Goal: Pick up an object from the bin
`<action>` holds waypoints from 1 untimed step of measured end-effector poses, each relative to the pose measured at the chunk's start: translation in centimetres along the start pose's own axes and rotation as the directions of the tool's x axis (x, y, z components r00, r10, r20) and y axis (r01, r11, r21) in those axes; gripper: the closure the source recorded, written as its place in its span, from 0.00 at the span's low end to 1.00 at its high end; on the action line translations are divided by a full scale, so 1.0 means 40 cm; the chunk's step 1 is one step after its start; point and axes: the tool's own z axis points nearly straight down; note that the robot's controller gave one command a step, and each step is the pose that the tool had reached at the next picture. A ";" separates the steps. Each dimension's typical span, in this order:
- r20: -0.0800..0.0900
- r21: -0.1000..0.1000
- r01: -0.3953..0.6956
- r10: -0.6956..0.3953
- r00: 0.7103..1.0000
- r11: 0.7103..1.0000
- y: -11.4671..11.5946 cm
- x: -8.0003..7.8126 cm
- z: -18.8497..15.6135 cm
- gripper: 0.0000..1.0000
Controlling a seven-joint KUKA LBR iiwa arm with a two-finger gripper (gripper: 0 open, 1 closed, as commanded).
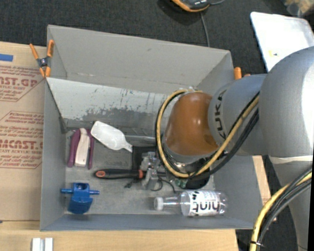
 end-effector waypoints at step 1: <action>0.000 0.000 0.000 0.000 1.000 1.000 0.000 0.000 0.000 1.00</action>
Offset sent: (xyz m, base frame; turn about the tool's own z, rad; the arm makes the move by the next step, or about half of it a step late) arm 0.0000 0.0000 0.0000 0.0000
